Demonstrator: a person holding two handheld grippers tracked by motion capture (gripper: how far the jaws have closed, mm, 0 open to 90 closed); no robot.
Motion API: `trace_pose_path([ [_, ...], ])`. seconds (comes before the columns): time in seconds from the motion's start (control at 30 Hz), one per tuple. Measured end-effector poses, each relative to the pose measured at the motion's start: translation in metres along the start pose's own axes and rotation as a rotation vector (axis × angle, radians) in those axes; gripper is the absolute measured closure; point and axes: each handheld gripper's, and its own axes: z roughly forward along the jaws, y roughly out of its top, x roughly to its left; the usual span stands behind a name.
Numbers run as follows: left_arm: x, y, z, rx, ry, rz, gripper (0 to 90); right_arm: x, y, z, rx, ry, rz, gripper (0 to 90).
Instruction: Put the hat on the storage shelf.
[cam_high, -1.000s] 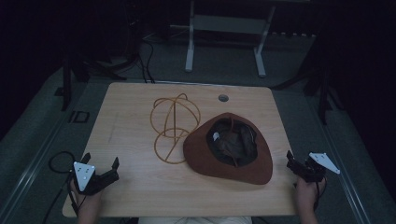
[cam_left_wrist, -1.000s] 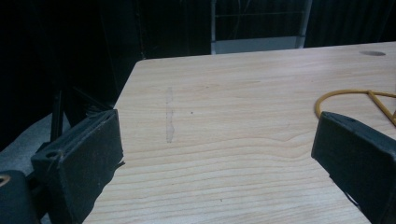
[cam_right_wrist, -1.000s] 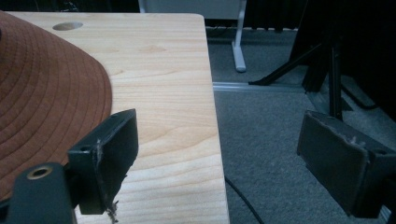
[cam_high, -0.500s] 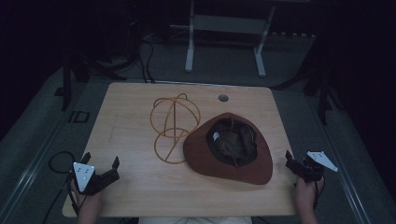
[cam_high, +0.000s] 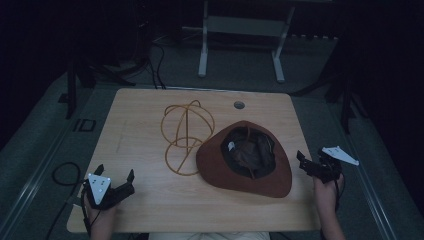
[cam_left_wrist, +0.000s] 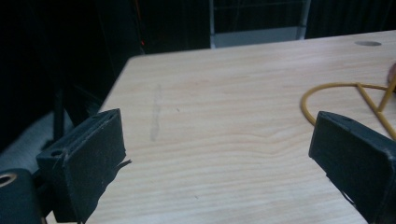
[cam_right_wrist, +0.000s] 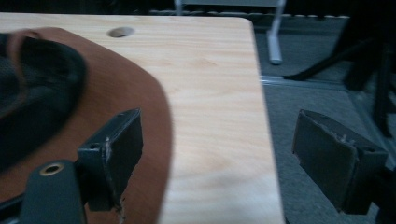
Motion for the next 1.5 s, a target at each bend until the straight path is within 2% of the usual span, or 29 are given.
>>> trace_pose_path([
  [0.07, 0.000, 0.001, 0.001, 0.040, -0.016, -0.029, 4.2, 0.002, 0.004, 0.001, 0.003, 0.002, -0.011, 16.2],
  [0.1, 0.000, 0.001, 0.001, 0.050, -0.025, -0.051, 4.2, 0.008, 0.012, 0.003, -0.004, 0.004, -0.039, 16.2],
  [0.13, 0.001, 0.002, 0.001, 0.054, -0.056, -0.079, 4.2, 0.008, 0.012, 0.003, -0.004, 0.004, -0.039, 16.2],
  [0.17, 0.002, 0.002, 0.000, 0.052, -0.068, -0.094, 4.2, 0.010, 0.017, 0.004, -0.006, 0.006, -0.048, 16.2],
  [0.2, 0.002, 0.003, 0.000, 0.052, -0.063, -0.088, 4.2, 0.012, 0.021, 0.005, 0.003, 0.005, -0.063, 16.2],
  [0.27, 0.002, 0.004, -0.001, 0.054, -0.080, -0.100, 4.1, 0.017, 0.028, 0.008, 0.009, 0.016, -0.080, 16.2],
  [0.3, 0.002, 0.004, -0.001, 0.070, -0.090, -0.106, 4.1, 0.018, 0.031, 0.009, 0.013, 0.023, -0.083, 16.2],
  [0.43, -0.003, 0.007, -0.001, 0.126, -0.108, -0.086, 4.0, 0.025, 0.039, 0.016, 0.047, 0.048, -0.096, 16.1],
  [0.5, -0.004, 0.007, -0.001, 0.129, -0.123, -0.069, 3.3, 0.028, 0.041, 0.020, 0.060, 0.062, -0.095, 14.8],
  [0.63, -0.005, 0.007, -0.002, 0.116, -0.111, -0.046, 3.3, 0.034, 0.045, 0.027, 0.077, 0.083, -0.100, 13.8],
  [0.73, -0.006, 0.008, -0.003, 0.104, -0.127, -0.046, 3.2, 0.039, 0.049, 0.033, 0.093, 0.105, -0.104, 13.5],
  [0.8, -0.007, 0.008, -0.003, 0.113, -0.132, -0.025, 2.9, 0.042, 0.052, 0.037, 0.110, 0.118, -0.104, 13.5],
  [0.87, -0.008, 0.007, -0.002, 0.115, -0.150, -0.023, 2.8, 0.046, 0.054, 0.041, 0.124, 0.131, -0.112, 13.2],
  [1.0, -0.011, 0.008, -0.001, 0.144, -0.161, -0.007, 2.8, 0.053, 0.057, 0.051, 0.159, 0.155, -0.130, 12.8],
  [1.07, -0.012, 0.007, 0.000, 0.155, -0.172, -0.001, 2.8, 0.057, 0.057, 0.056, 0.183, 0.164, -0.126, 12.0],
  [1.1, -0.013, 0.007, 0.000, 0.158, -0.163, 0.005, 2.8, 0.060, 0.057, 0.060, 0.195, 0.157, -0.129, 12.0],
  [1.37, -0.017, 0.007, 0.000, 0.154, -0.174, 0.036, 2.9, 0.072, 0.051, 0.084, 0.288, 0.219, -0.129, 13.7],
  [1.5, -0.018, 0.007, 0.001, 0.160, -0.180, 0.042, 2.8, 0.079, 0.047, 0.097, 0.326, 0.223, -0.140, 15.0],
])
